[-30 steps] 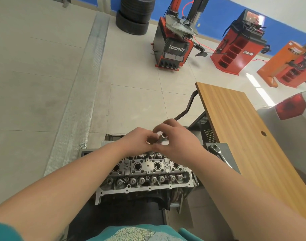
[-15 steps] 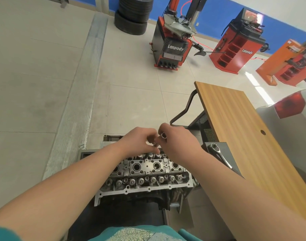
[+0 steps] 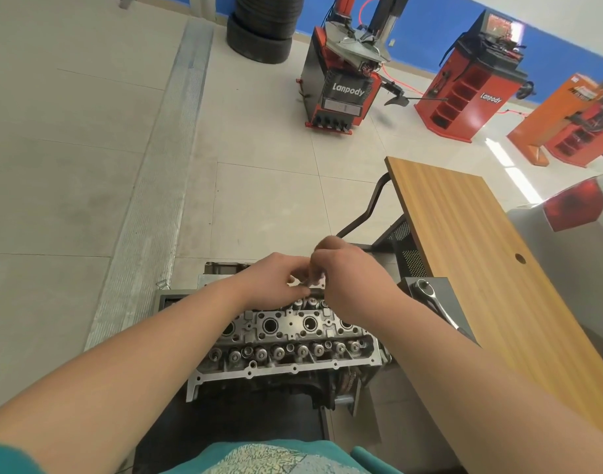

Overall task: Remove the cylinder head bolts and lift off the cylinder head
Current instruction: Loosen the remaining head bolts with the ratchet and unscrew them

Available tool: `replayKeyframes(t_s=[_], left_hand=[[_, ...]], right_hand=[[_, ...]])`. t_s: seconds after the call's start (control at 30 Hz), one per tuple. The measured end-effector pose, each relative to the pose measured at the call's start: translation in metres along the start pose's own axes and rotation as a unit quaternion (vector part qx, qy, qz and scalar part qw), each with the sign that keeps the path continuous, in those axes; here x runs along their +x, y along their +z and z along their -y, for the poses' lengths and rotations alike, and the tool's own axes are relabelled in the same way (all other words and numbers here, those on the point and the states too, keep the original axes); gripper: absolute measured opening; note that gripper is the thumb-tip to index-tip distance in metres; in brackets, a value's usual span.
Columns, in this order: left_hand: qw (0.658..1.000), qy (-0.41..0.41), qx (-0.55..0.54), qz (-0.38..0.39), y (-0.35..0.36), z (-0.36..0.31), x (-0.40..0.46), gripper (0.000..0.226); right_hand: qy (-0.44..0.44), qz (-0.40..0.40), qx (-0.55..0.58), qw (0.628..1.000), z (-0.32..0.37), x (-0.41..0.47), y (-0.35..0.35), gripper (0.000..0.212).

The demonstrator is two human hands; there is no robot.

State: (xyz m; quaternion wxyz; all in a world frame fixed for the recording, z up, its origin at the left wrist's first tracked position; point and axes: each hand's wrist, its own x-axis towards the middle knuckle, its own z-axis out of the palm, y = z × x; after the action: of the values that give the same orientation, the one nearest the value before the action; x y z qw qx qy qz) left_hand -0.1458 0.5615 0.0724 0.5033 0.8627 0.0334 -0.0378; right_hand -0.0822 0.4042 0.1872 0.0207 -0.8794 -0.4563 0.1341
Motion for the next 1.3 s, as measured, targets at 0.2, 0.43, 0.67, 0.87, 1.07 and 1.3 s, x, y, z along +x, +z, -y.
replayKeyframes(t_s=[0.2, 0.43, 0.67, 0.87, 1.07, 1.3], left_hand=[[0.999, -0.018, -0.006, -0.045, 0.000, 0.002, 0.003, 0.024], [1.000, -0.010, 0.004, -0.020, -0.001, 0.004, -0.001, 0.015], [1.000, 0.010, -0.006, -0.027, -0.001, 0.002, 0.001, 0.023], [0.999, 0.000, -0.009, -0.035, -0.005, 0.003, 0.001, 0.024], [0.999, 0.012, -0.032, -0.030, 0.001, 0.006, -0.001, 0.031], [0.998, -0.001, -0.031, -0.048, 0.004, 0.004, 0.001, 0.023]], right_hand=[[0.078, -0.046, 0.025, 0.996, 0.003, 0.001, 0.003, 0.034], [-0.011, -0.040, 0.089, 0.995, 0.000, -0.006, 0.001, 0.023], [0.060, -0.028, -0.004, 0.998, 0.000, 0.003, 0.002, 0.007], [0.013, -0.031, 0.090, 0.995, 0.000, -0.001, 0.000, 0.030], [0.029, -0.001, 0.051, 0.998, -0.002, 0.001, 0.002, 0.024], [0.058, -0.027, 0.070, 0.995, -0.001, 0.000, 0.002, 0.030]])
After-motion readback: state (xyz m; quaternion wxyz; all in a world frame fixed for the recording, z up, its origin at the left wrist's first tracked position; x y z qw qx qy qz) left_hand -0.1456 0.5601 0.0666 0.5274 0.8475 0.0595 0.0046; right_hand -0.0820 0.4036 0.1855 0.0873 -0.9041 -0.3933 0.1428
